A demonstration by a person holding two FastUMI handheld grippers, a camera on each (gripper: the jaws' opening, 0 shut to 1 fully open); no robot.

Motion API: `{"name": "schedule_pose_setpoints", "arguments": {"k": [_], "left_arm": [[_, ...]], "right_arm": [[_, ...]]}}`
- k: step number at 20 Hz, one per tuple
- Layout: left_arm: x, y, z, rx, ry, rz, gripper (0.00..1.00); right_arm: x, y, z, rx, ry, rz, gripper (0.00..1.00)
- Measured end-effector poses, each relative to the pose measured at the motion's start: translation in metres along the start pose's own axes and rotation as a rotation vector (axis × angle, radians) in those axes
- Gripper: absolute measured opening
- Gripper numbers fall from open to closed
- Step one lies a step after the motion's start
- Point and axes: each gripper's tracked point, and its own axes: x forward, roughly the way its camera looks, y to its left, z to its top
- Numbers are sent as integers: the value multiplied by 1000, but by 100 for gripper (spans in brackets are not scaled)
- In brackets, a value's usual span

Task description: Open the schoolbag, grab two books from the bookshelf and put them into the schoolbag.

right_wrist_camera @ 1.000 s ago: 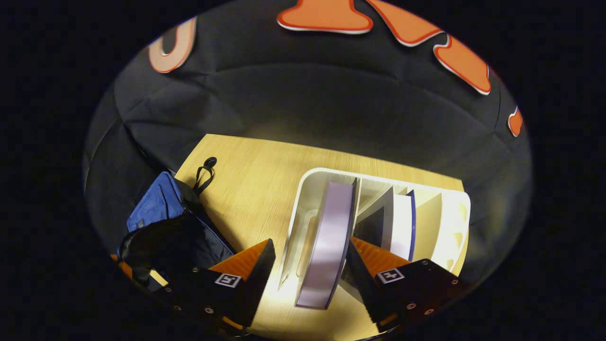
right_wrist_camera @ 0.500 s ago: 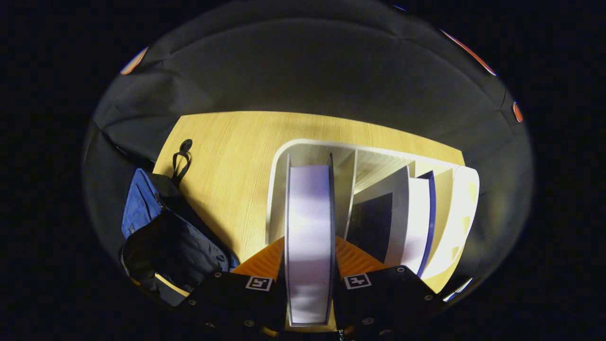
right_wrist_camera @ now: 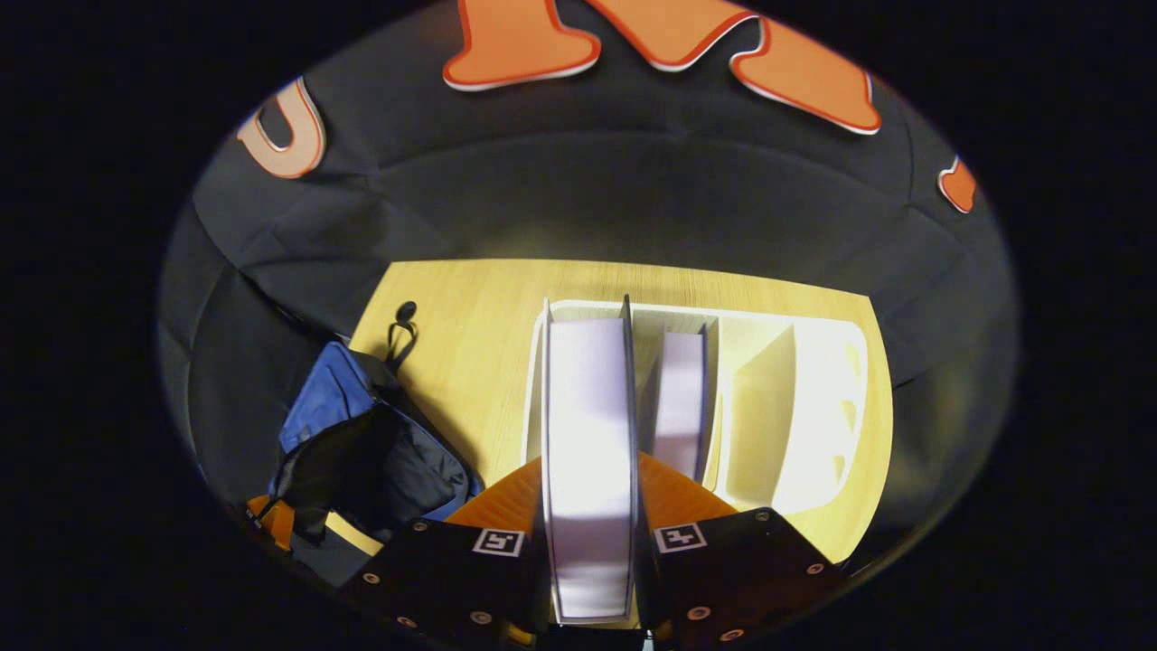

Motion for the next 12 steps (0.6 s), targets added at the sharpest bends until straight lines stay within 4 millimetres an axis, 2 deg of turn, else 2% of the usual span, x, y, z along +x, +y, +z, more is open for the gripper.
{"name": "schedule_pose_setpoints", "arguments": {"k": [3, 7, 9, 12], "left_arm": [[-4, 4, 4, 4, 6, 5, 0], [-7, 11, 17, -29, 5, 3, 0], [-12, 18, 23, -58, 4, 2, 0], [-13, 22, 33, -86, 6, 0, 0]], "right_arm": [[-46, 2, 4, 9, -80, 45, 37], [-96, 27, 8, 50, -175, 165, 37], [-105, 46, 4, 88, -207, 233, 37], [-100, 85, -17, 159, -195, 369, 36]]}}
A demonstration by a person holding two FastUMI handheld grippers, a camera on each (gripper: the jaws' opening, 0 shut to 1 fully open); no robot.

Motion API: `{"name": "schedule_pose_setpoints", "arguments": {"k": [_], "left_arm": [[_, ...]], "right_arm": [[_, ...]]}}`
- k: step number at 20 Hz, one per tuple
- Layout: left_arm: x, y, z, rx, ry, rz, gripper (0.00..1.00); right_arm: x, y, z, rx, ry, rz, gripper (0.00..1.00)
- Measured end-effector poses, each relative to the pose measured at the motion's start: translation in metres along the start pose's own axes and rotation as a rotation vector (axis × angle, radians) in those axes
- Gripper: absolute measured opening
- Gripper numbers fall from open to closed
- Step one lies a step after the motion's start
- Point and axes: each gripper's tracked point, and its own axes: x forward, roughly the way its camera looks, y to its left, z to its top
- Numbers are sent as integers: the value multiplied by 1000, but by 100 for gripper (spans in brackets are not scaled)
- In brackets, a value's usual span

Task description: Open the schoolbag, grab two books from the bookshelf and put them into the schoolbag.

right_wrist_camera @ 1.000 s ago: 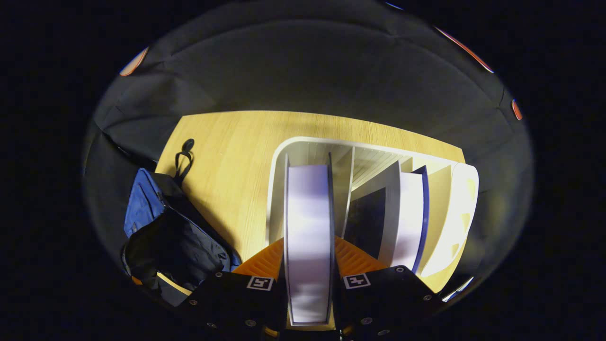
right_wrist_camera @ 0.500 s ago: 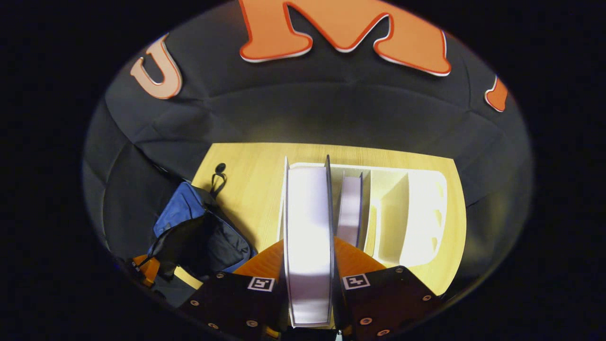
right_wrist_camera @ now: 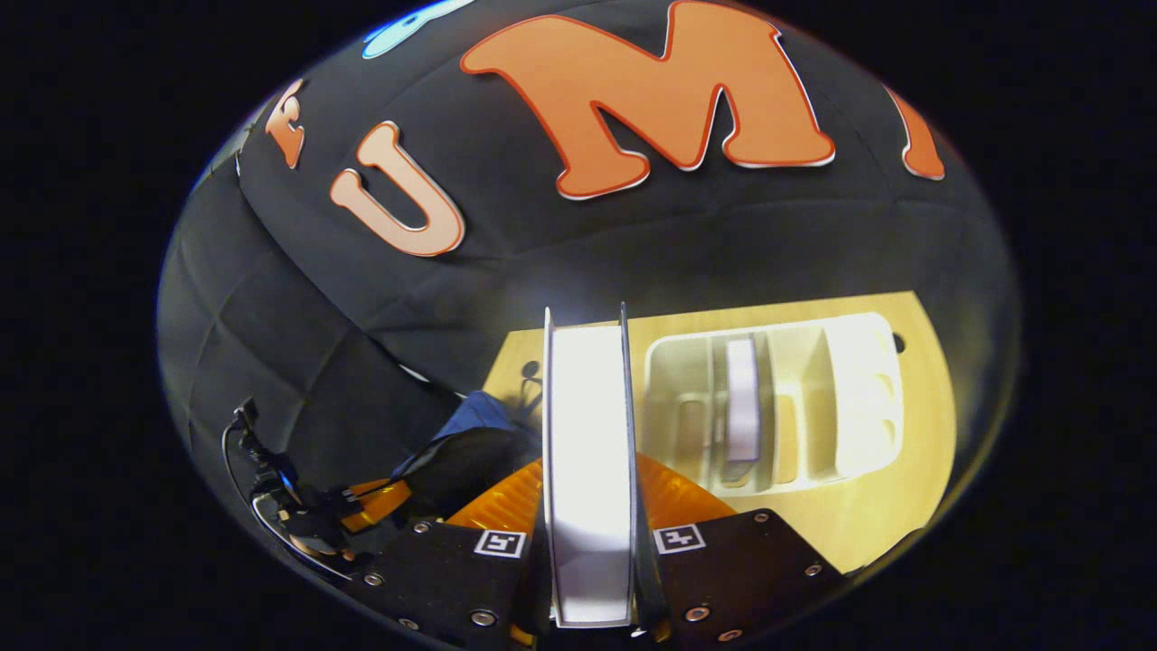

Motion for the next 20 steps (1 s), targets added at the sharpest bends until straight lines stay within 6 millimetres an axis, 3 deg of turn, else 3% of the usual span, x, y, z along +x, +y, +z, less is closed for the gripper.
{"name": "schedule_pose_setpoints", "arguments": {"k": [6, 8, 20], "left_arm": [[2, -3, 11, -5, 16, -7, 0], [4, -3, 15, -17, 22, -13, 0], [12, -25, 19, -3, 59, -54, 0]], "right_arm": [[56, 34, -86, 137, 122, 118, 36], [78, 47, -107, 203, 140, 138, 36], [187, 80, -177, 487, 73, 154, 36]]}}
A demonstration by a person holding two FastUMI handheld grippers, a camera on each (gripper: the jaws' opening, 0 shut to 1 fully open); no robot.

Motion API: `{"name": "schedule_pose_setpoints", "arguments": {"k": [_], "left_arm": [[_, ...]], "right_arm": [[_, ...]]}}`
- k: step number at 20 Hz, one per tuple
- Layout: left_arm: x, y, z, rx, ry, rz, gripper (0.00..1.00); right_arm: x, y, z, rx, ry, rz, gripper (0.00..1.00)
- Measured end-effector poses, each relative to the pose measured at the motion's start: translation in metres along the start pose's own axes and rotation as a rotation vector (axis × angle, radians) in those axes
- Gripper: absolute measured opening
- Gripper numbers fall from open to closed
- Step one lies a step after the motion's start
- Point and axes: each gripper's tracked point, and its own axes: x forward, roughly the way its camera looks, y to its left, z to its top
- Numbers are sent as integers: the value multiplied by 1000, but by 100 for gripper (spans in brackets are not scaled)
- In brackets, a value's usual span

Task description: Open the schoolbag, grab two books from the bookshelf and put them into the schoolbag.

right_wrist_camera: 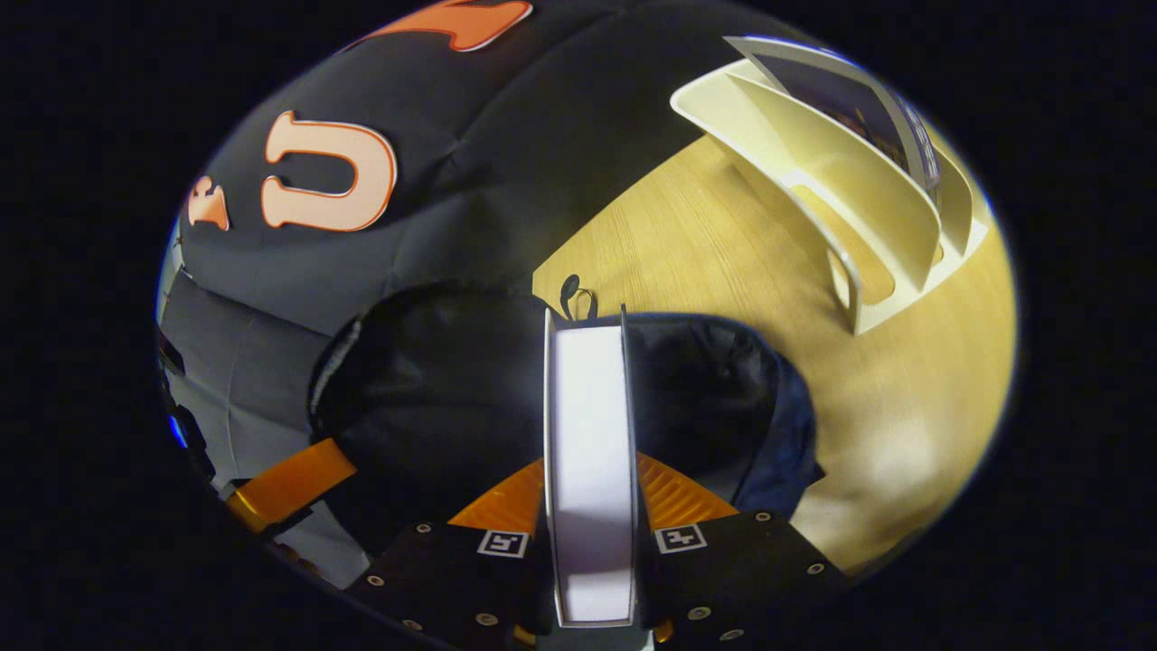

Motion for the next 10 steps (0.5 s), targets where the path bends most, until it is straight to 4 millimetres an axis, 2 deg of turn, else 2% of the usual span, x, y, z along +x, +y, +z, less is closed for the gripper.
{"name": "schedule_pose_setpoints", "arguments": {"k": [2, 6, 10], "left_arm": [[-1, -8, -1, 10, 4, -21, 0], [5, -20, -7, 14, 23, -57, 0], [7, -25, -11, 19, 29, -74, 0]], "right_arm": [[17, -2, -6, 44, -4, 24, 36], [47, 2, -4, 113, -35, 66, 36], [75, 0, -12, 127, -35, 78, 36]]}}
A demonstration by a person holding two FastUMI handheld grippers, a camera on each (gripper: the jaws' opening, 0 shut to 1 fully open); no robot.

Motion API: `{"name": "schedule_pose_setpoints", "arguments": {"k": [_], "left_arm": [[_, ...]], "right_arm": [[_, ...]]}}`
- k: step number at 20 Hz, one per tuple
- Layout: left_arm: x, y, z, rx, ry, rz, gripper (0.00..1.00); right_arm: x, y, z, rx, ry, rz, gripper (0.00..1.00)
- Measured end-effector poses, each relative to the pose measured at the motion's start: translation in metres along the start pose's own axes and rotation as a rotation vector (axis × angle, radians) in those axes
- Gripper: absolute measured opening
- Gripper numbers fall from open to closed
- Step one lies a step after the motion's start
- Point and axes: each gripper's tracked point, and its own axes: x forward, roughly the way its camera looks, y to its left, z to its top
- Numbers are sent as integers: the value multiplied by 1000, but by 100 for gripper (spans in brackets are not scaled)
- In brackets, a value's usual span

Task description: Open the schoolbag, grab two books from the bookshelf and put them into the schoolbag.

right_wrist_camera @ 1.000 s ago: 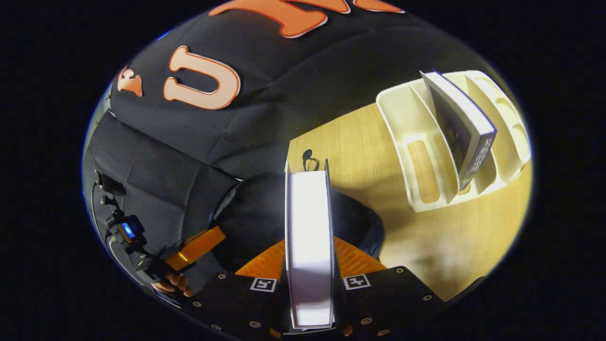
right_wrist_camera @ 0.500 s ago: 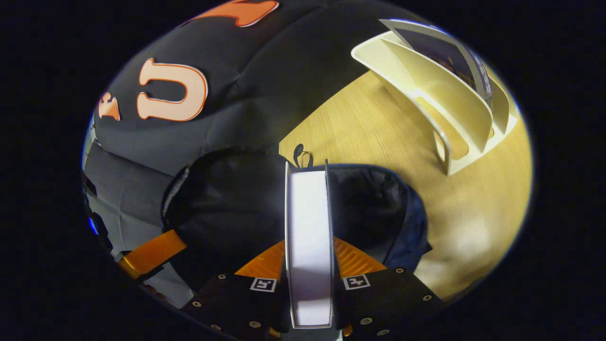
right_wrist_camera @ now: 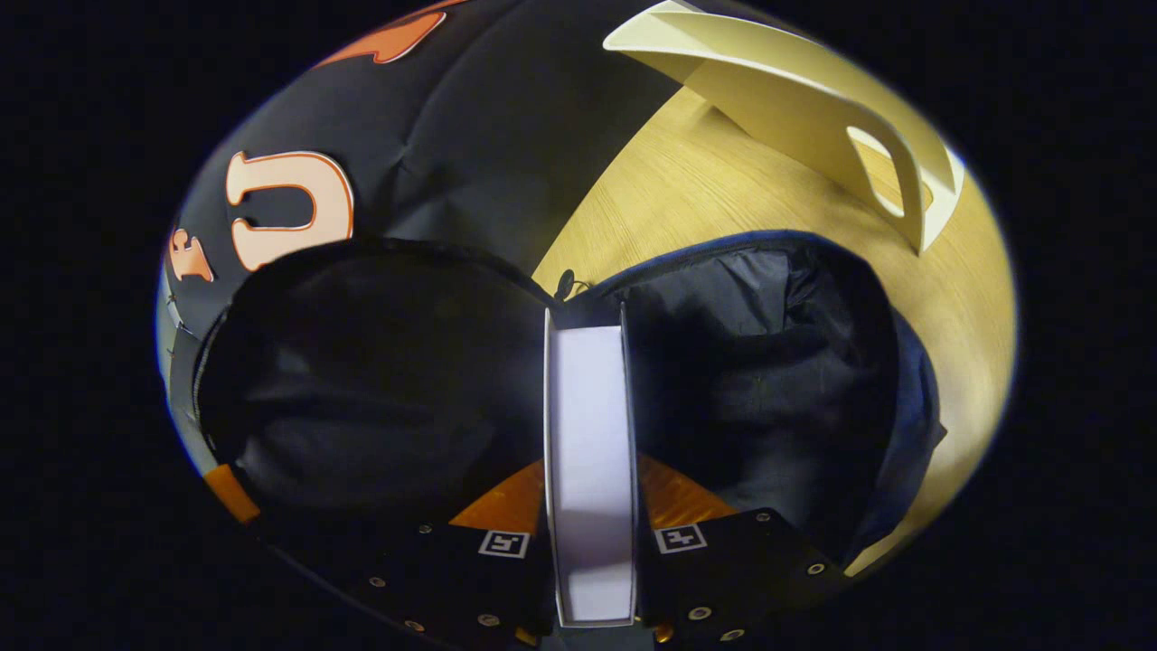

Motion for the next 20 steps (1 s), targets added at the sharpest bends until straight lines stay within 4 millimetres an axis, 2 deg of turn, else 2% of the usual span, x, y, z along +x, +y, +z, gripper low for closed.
{"name": "schedule_pose_setpoints", "arguments": {"k": [2, 4, 5, 7, 8, 9, 10, 11, 12, 15, 18, 20], "left_arm": [[1, 3, 1, -3, -1, 5, 0], [2, 7, 1, -14, -2, 12, 0], [2, 9, 1, -25, -6, 14, 0], [3, 11, -1, -39, -4, 13, 1], [5, 11, -2, -40, -5, 9, 0], [4, 11, -2, -42, -9, 10, 0], [5, 12, -2, -46, -11, 10, 0], [7, 13, -2, -52, -12, 10, 1], [6, 12, -2, -56, -13, 8, 0], [6, 12, -5, -59, -16, 9, 1], [9, 9, -7, -51, -17, 14, 0], [9, 7, -8, -44, -17, 19, 0]], "right_arm": [[15, -1, -3, 16, 8, 10, 36], [20, -5, -11, 62, 59, 5, 38], [19, -10, -14, 60, 75, -32, 29], [14, -18, -12, 28, 86, -83, 32], [7, -21, -9, 11, 91, -108, 39], [-2, -24, -7, -11, 99, -137, 61], [-11, -28, -7, -36, 109, -169, 74], [-23, -31, -4, -63, 114, -198, 62], [-37, -34, 1, -93, 105, -219, 86], [-70, -29, 29, -198, 40, -255, 90], [-114, -21, 57, -372, -40, -296, 92], [-142, -11, 88, -499, -111, -338, 93]]}}
